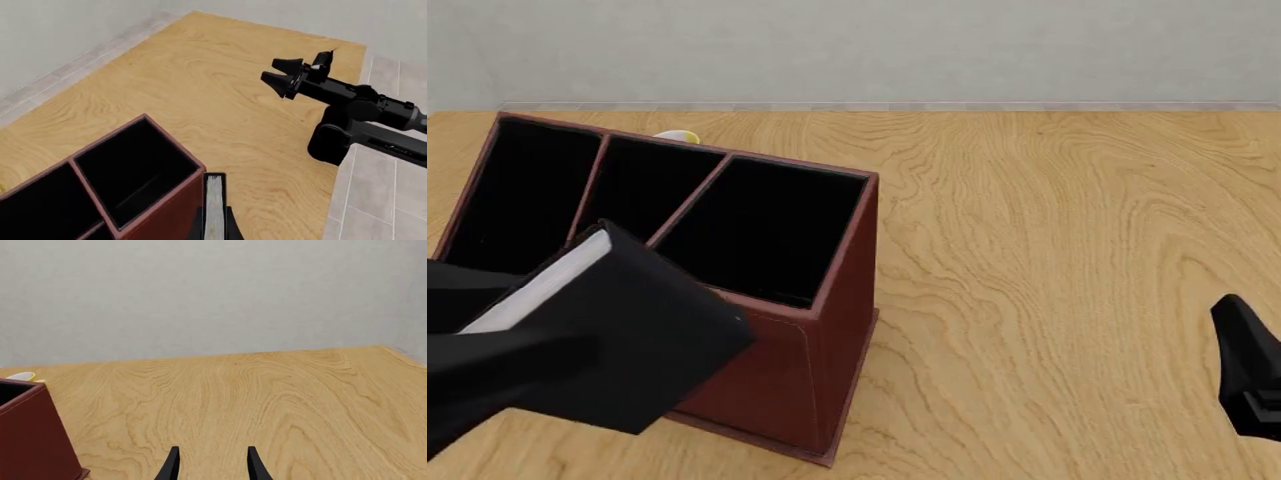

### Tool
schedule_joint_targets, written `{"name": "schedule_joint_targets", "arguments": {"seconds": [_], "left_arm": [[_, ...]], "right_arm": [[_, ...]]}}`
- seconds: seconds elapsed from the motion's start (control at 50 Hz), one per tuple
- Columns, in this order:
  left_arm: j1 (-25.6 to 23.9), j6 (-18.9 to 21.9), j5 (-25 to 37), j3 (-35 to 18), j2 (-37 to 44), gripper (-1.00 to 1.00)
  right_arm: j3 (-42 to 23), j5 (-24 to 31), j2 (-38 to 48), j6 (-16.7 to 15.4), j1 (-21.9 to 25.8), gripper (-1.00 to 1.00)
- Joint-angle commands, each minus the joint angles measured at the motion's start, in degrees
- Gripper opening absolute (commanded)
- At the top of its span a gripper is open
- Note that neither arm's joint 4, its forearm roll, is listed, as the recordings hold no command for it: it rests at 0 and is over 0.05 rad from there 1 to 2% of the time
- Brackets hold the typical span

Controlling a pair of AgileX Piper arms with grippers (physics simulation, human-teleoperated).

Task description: Pick up the book and place it in the left compartment of the caddy.

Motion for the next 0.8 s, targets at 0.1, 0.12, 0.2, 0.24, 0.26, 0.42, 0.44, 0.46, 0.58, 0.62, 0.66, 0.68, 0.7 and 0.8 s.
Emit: {"name": "schedule_joint_targets", "arguments": {"seconds": [0.1,0.12,0.2,0.24,0.26,0.42,0.44,0.46,0.58,0.62,0.66,0.68,0.7,0.8], "left_arm": [[1.4,3.9,2.9,-7.7,-0.8,-1.0],[1.6,4.2,3.2,-8.3,-0.8,-1.0],[2.0,4.3,3.8,-9.6,-0.9,-1.0],[2.1,4.2,3.9,-9.7,-0.9,-1.0],[2.1,4.2,3.9,-9.7,-0.9,-1.0],[3.1,5.3,5.1,-12.2,-1.0,-1.0],[3.3,5.5,5.3,-12.6,-1.0,-1.0],[3.6,5.7,5.5,-13.2,-1.2,-1.0],[5.3,7.0,6.6,-15.5,-1.7,-1.0],[6.1,7.4,7.0,-16.1,-1.9,-1.0],[6.8,7.9,7.3,-16.7,-2.1,-1.0],[7.5,8.3,7.6,-17.2,-2.3,-1.0],[7.8,8.2,7.8,-17.6,-2.3,-1.0],[11.2,10.1,8.9,-19.4,-3.2,-1.0]], "right_arm": [[0.0,-0.2,0.2,0.3,-0.2,1.0],[0.0,-0.1,0.1,0.3,-0.2,1.0],[0.0,-0.2,0.2,0.4,-0.2,1.0],[0.0,-0.2,0.2,0.4,-0.3,1.0],[0.0,-0.2,0.2,0.4,-0.3,1.0],[-0.1,-0.3,0.4,0.5,-0.3,1.0],[0.0,-0.3,0.4,0.5,-0.3,1.0],[0.0,-0.3,0.3,0.5,-0.3,1.0],[0.0,-0.1,0.1,0.6,-0.4,1.0],[0.0,-0.2,0.2,0.6,-0.4,1.0],[0.0,-0.2,0.2,0.6,-0.4,1.0],[0.0,-0.1,0.1,0.6,-0.4,1.0],[0.0,0.0,0.0,0.6,-0.4,1.0],[0.0,-0.1,0.1,0.7,-0.5,1.0]]}}
